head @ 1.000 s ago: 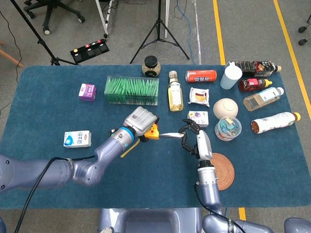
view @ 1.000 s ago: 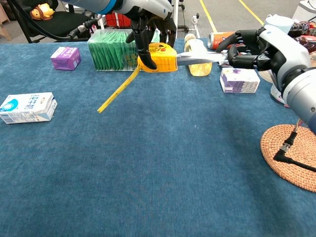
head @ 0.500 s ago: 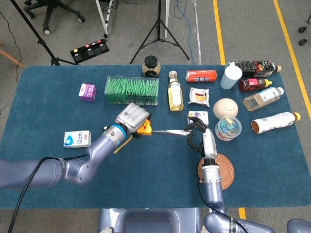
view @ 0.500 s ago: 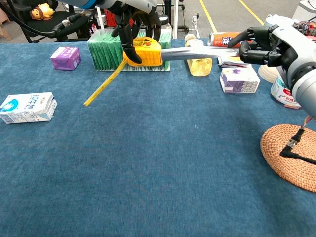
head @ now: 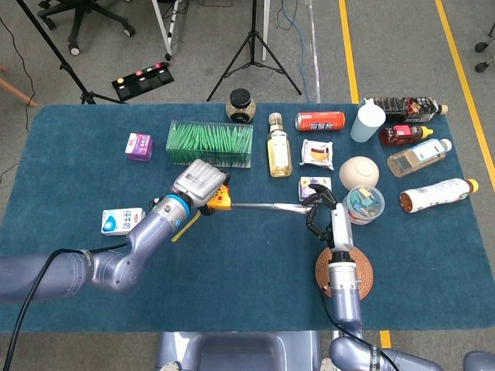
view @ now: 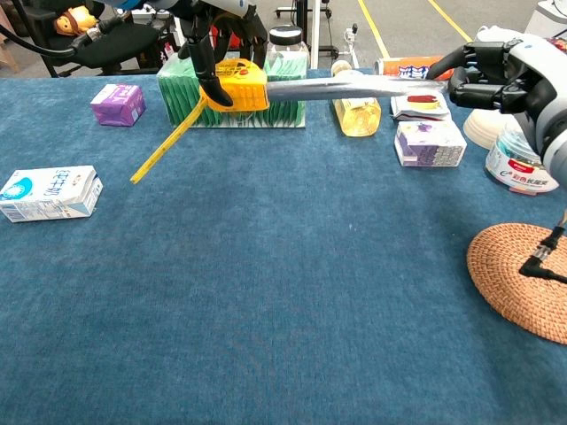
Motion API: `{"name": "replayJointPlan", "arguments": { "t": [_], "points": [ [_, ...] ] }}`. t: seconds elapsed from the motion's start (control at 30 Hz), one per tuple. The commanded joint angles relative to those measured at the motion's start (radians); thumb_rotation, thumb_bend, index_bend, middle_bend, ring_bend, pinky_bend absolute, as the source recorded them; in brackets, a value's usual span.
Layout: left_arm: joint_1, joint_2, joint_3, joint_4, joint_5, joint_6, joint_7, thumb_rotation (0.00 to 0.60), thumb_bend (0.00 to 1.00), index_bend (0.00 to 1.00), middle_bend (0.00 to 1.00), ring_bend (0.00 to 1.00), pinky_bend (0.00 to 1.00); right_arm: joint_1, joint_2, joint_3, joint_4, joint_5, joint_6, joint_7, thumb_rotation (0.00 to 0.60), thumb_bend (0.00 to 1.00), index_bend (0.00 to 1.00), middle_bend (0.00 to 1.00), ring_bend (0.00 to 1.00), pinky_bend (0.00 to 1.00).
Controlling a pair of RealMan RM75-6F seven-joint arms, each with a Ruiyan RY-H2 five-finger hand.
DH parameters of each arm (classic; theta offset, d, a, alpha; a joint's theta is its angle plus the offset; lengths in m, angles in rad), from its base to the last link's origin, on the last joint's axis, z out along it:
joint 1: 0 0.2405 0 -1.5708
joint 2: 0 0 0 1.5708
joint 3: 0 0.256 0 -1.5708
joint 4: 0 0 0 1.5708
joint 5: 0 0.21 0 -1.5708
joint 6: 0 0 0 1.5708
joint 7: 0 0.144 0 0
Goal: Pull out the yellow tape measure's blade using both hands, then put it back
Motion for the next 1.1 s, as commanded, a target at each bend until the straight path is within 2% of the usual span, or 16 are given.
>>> {"name": "replayJointPlan", "arguments": {
  "t": [0.03,0.53,1.1],
  "points": [
    [0.004,0.006,0.003,-0.002,0.001,-0.002,0.001,0.6,0.32,0.56,0.45,0.44,0.59,-0.002,0.006,0.003,0.003,0.0,-0.001,0.006,0.587,0.72,0.5,0.25,0.23,0.18],
    [0.058,0.09,0.056,-0.017,0.046,-0.028,-0.003,0.6,0.32,0.56,0.45,0.44,0.59,-0.019,0.059,0.015,0.014,0.003,-0.014,0.046,0.587,0.72,0.5,0.25,0.24,0.18],
    [0.161,0.12,0.108,0.01,0.125,-0.032,-0.028,0.6,0.32,0.56,0.45,0.44,0.59,-0.038,0.095,0.017,0.016,0.007,-0.011,0.082,0.583,0.72,0.5,0.25,0.24,0.18]
  ]
}}
